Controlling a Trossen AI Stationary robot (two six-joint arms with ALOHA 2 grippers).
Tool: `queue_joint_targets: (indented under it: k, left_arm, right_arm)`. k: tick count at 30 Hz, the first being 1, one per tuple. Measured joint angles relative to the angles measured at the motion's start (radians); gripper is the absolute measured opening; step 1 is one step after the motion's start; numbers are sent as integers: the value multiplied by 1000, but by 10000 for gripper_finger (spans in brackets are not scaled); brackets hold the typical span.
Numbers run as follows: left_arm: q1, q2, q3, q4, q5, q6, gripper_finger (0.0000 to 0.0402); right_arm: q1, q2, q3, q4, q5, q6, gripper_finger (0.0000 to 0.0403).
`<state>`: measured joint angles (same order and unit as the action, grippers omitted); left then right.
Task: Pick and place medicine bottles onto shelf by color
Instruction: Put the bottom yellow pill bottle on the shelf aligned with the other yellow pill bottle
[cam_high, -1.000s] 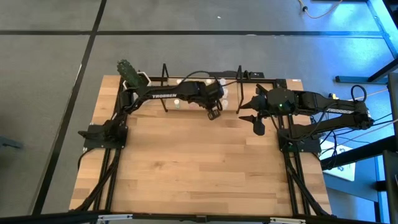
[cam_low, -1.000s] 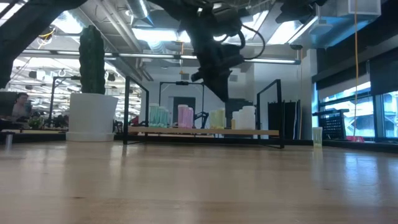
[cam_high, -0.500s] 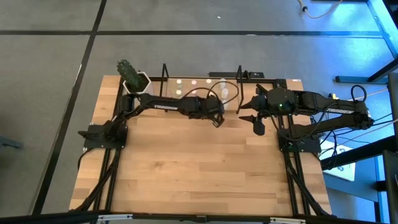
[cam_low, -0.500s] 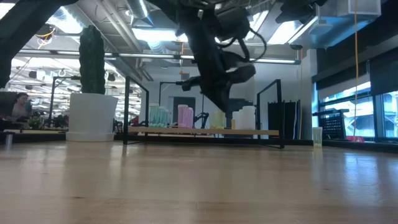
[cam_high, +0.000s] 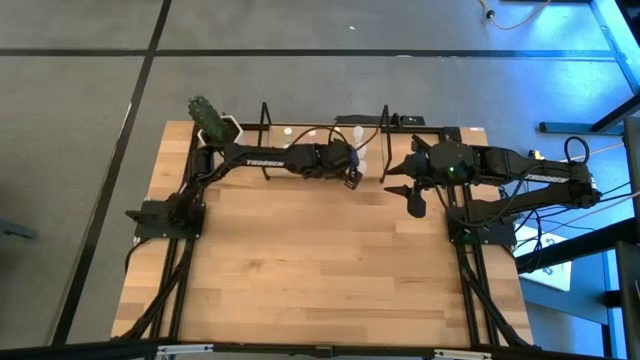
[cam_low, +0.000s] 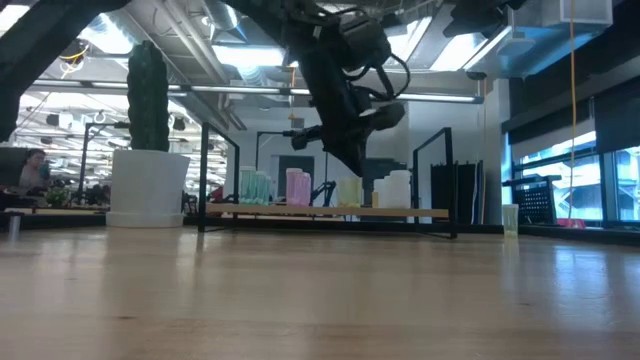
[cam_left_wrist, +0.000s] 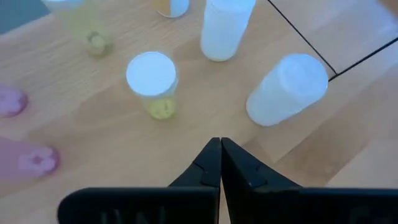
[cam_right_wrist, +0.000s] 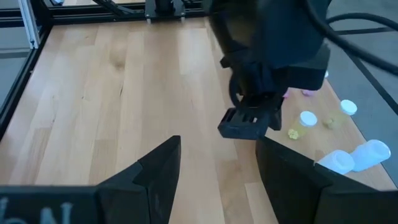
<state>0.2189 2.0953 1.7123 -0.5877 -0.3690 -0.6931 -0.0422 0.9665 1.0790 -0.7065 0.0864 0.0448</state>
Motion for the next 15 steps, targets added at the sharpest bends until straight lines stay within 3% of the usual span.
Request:
queue_joint_targets:
  k: [6,15]
  left_arm:
    - [56,0,0,-2,115,18,0]
    - [87,0,0,-7,106,18,0]
  right_arm:
    - [0,0,0,0,0,0,209]
    - [0,0,0,0,0,0,209]
